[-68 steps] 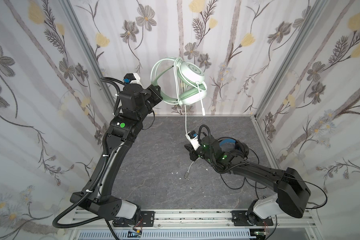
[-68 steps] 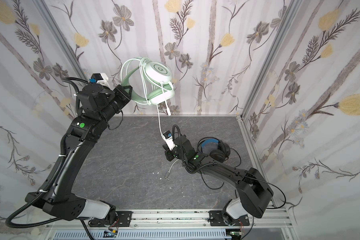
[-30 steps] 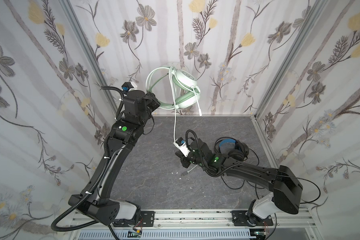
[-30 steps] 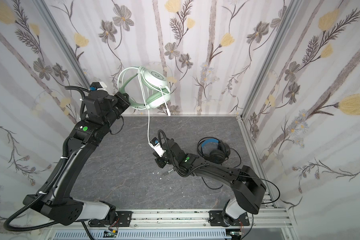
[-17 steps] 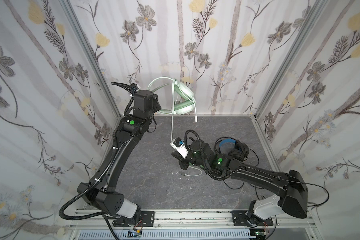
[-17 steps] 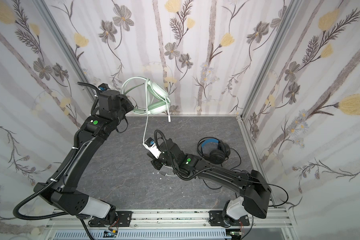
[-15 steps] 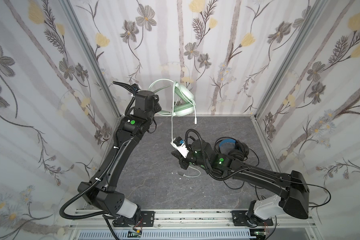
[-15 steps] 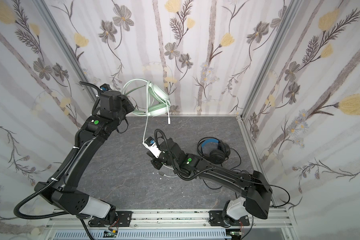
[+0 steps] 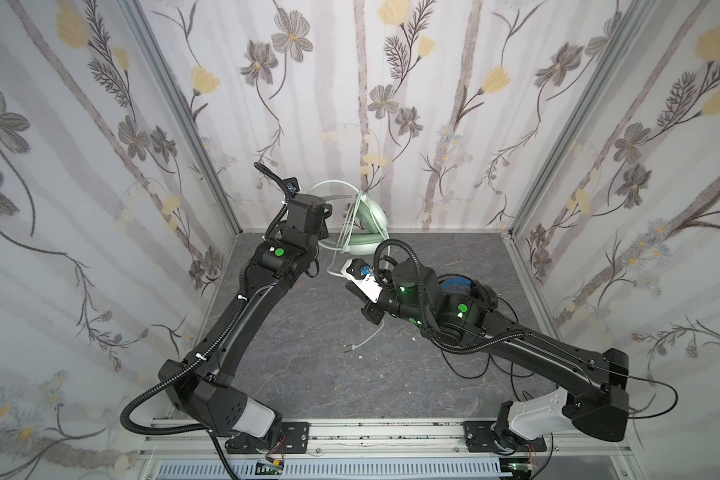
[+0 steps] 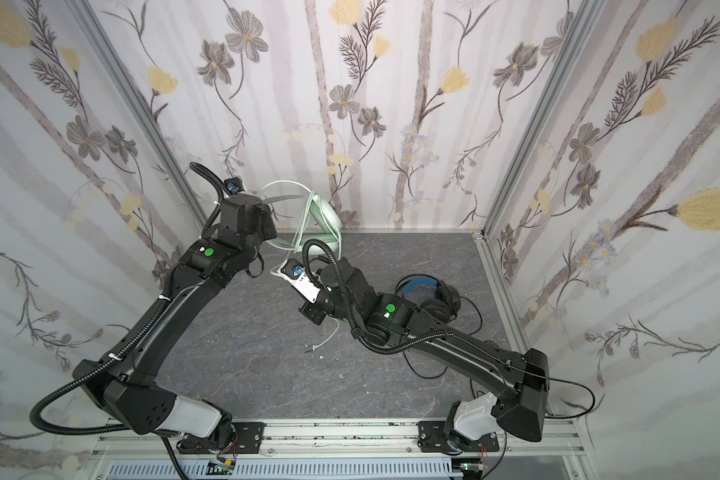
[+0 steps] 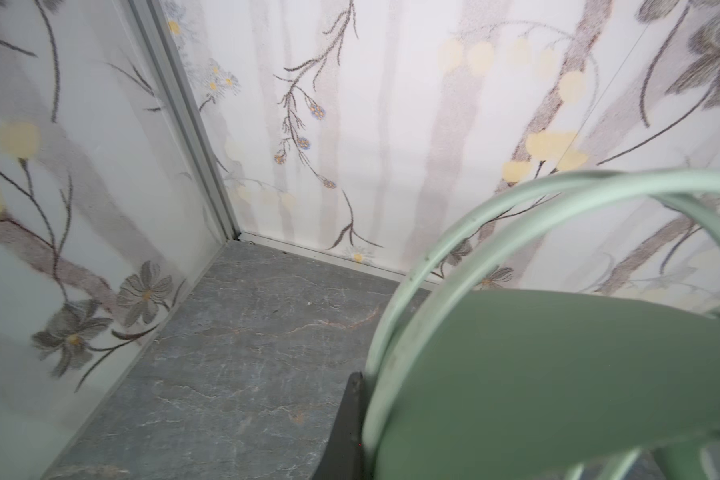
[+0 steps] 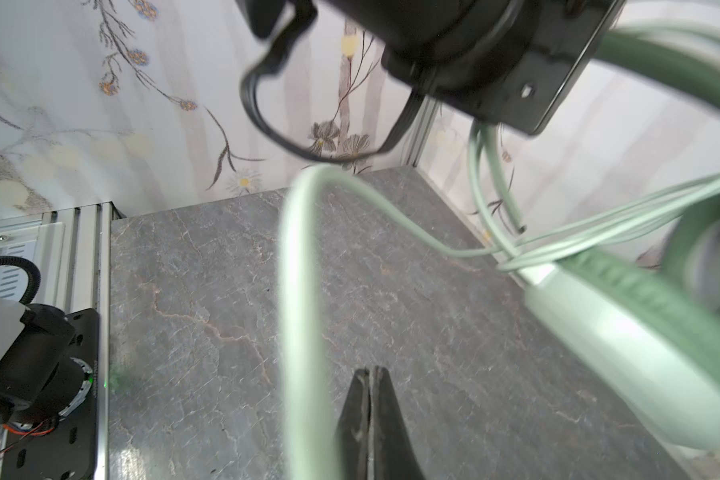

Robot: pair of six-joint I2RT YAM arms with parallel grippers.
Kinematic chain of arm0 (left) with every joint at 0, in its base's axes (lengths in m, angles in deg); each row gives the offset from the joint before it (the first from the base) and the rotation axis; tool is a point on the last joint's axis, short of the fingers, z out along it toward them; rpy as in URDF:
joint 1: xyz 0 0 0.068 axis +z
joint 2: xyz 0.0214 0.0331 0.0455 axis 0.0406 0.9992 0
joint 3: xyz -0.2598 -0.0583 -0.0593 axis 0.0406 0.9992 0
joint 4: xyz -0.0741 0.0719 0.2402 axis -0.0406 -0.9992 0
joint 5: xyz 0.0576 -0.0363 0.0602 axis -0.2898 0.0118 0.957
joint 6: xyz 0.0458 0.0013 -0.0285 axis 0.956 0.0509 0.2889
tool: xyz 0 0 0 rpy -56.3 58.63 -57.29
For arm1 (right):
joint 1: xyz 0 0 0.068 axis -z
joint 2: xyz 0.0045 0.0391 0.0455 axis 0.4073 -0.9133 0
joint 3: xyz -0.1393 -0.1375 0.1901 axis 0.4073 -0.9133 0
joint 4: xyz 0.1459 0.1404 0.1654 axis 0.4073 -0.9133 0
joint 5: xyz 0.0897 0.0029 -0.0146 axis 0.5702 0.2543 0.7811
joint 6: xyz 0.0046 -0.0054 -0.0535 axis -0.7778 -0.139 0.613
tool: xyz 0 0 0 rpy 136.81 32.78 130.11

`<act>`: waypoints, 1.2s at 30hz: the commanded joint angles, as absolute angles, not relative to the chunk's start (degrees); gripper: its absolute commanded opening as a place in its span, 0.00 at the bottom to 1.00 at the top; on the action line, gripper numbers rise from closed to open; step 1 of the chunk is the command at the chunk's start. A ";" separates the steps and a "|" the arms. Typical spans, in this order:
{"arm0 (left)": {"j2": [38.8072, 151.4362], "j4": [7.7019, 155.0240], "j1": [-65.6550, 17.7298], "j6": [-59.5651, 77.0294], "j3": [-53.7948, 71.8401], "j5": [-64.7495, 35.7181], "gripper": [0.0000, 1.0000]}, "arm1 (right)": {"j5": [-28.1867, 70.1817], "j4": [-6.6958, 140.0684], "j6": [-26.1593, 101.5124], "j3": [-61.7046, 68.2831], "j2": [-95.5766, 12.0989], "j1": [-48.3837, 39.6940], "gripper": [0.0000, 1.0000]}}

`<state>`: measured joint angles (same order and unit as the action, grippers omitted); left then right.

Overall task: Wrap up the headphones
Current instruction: 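Swing the held cable up around the headset with the right gripper, then lower the headset with the left gripper while the right gripper releases the cable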

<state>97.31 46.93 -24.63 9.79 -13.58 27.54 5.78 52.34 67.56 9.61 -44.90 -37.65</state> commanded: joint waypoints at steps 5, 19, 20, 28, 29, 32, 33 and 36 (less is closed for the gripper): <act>93.77 50.52 -25.80 15.77 -9.47 31.52 0.00 | 0.05 46.95 74.13 13.74 -46.81 -35.92 0.00; 88.84 48.91 -25.97 18.08 -3.82 25.65 0.00 | -5.99 42.66 77.48 18.47 -45.78 -30.61 0.00; 88.49 48.88 -26.05 18.19 -3.55 25.34 0.00 | -6.68 42.48 78.14 18.49 -45.80 -30.16 0.00; 86.37 47.74 -26.51 19.16 -2.65 25.00 0.00 | -10.86 41.58 84.28 17.77 -45.79 -28.93 0.00; 86.45 47.86 -26.74 19.42 -2.65 25.35 0.00 | -11.59 41.55 85.10 17.96 -46.23 -29.34 0.00; 86.78 48.12 -27.03 19.45 -2.78 26.00 0.00 | -12.34 41.68 85.57 18.49 -47.08 -30.13 0.00; 86.84 48.18 -27.19 19.70 -2.91 26.14 0.00 | -12.47 41.69 85.56 18.52 -47.10 -30.41 0.00; 86.97 48.13 -27.57 20.54 -2.98 26.38 0.00 | -13.68 41.57 85.44 18.07 -46.54 -30.56 0.00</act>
<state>87.00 45.16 -27.37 20.48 -2.55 25.25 -11.49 40.12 84.41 18.07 -46.80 -30.37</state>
